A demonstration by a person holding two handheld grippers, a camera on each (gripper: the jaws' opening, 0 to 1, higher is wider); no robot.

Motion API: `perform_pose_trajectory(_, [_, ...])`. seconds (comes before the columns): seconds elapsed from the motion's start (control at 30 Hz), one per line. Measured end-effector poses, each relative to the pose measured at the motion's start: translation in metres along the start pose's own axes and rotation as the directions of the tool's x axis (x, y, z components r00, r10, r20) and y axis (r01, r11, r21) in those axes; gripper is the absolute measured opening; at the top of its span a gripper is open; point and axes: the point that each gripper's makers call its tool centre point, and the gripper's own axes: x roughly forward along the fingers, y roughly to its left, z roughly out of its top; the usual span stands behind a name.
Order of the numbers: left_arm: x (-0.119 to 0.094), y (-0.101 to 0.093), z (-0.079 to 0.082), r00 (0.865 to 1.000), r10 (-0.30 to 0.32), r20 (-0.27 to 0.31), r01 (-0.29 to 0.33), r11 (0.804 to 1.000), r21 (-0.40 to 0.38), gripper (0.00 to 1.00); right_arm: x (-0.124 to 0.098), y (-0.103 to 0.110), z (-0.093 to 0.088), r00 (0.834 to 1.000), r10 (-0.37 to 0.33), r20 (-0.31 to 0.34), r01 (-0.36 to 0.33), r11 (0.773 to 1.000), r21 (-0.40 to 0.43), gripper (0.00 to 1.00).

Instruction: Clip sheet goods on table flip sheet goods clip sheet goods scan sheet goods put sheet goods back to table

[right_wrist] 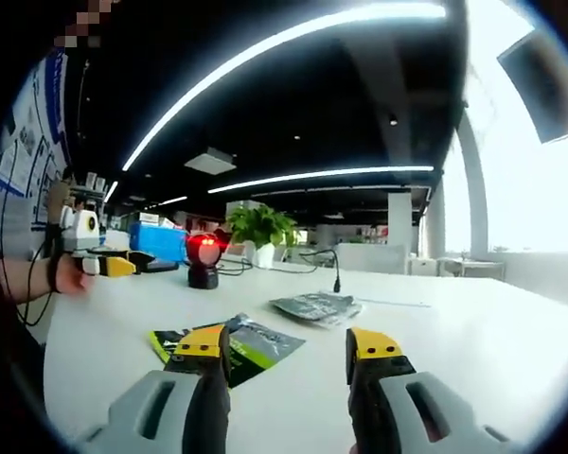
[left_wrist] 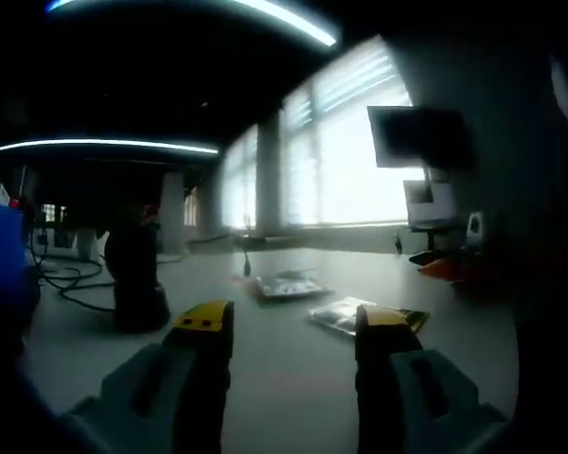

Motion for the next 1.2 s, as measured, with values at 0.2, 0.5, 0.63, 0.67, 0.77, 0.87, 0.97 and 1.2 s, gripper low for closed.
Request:
perform_pose_trajectory(0.2, [0.000,-0.005,0.002,1.000,-0.015,0.008,0.015,0.999,0.031,0.45,0.000,-0.001,-0.003,1.000,-0.006,-0.014,0.007,1.000,0.013,0.42])
perform_pose_trajectory(0.5, [0.000,-0.006,0.000,1.000,-0.016,-0.001,0.016,0.999,0.040,0.45,0.010,0.021,0.022,1.000,-0.001,0.030,-0.002,0.993,0.118,0.42])
perform_pose_trajectory(0.63, [-0.002,-0.004,0.002,1.000,0.000,0.006,0.000,0.999,0.044,0.45,0.019,0.053,0.032,0.999,0.044,0.007,-0.044,0.997,0.069,0.43])
perform_pose_trajectory(0.67, [-0.002,-0.003,0.002,1.000,0.001,0.006,-0.001,0.999,0.044,0.45,0.020,0.055,0.032,0.999,0.045,0.006,-0.045,0.997,0.067,0.43])
perform_pose_trajectory(0.77, [-0.001,-0.002,0.002,1.000,0.005,0.003,-0.005,0.999,0.035,0.45,0.023,0.069,0.031,0.999,0.045,-0.019,-0.044,0.998,0.046,0.45])
perform_pose_trajectory(0.87, [-0.001,-0.006,0.001,1.000,-0.004,-0.004,0.005,0.999,0.046,0.45,0.028,0.087,0.025,0.997,0.047,-0.057,-0.046,0.999,0.018,0.46])
perform_pose_trajectory(0.97, [-0.002,-0.006,0.002,1.000,-0.001,-0.001,0.001,0.998,0.056,0.44,0.033,0.099,0.025,0.995,0.061,-0.076,-0.066,0.996,-0.059,0.47])
perform_pose_trajectory(1.2, [-0.003,-0.006,0.002,1.000,-0.003,0.001,0.003,0.999,0.051,0.44,0.045,0.126,0.010,0.985,0.078,-0.151,-0.111,0.968,-0.224,0.50])
